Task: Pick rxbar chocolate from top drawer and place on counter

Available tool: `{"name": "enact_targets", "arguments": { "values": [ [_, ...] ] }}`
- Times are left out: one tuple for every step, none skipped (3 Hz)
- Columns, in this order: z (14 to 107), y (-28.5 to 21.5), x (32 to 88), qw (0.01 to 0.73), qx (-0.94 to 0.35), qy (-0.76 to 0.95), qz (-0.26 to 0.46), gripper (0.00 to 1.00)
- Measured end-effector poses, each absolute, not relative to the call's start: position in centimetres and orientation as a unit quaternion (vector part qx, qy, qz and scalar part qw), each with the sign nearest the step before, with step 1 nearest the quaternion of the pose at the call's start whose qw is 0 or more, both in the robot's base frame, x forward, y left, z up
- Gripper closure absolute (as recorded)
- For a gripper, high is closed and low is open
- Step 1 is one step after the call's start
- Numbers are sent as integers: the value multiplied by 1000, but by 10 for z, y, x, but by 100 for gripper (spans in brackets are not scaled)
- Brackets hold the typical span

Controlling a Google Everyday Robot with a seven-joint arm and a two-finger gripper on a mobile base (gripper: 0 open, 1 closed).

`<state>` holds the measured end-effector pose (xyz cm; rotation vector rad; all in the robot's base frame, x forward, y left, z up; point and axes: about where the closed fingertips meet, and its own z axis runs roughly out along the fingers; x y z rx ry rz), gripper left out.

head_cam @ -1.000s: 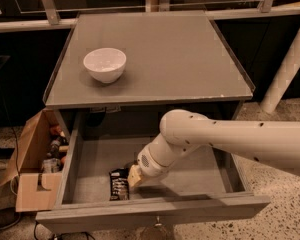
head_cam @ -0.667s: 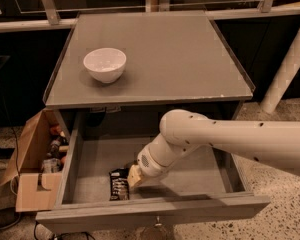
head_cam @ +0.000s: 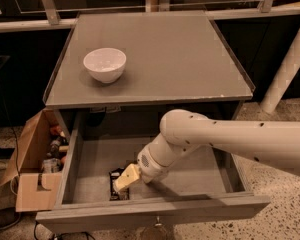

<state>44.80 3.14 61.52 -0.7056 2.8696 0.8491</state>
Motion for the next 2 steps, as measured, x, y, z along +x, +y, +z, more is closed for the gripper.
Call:
{"name": "enact_targets", "arguments": {
  "values": [
    [615,31,448,33,-229,933,276,0],
    [617,31,448,34,-229,933,276,0]
  ]
}}
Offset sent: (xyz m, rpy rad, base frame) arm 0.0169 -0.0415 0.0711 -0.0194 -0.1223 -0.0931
